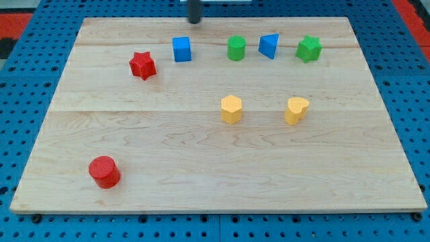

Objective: Push the red star parallel to the left of the yellow hexagon

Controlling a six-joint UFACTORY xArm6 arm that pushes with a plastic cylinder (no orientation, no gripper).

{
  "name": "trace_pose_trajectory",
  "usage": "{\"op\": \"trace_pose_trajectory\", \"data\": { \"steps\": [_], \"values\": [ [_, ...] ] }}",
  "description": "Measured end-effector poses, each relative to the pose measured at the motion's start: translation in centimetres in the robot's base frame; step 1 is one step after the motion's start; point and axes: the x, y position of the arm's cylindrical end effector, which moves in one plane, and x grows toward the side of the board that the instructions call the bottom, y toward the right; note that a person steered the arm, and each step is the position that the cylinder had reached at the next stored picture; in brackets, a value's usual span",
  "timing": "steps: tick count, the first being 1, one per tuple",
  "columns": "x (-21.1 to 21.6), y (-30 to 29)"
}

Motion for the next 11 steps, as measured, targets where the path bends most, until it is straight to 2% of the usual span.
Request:
{"op": "trace_pose_trajectory", "data": {
  "steps": [1, 2, 4, 5, 6, 7, 8, 9, 10, 11],
  "values": [
    [1.5, -5.2],
    [6.2, -2.6],
    [12.6, -6.7],
    [18.1, -3.7],
    [21.0, -1.5],
    [21.2, -3.2],
    [22.9, -3.2],
    [24.2, -0.3],
    [24.4, -1.9],
    [30.3, -3.3]
  ]
}}
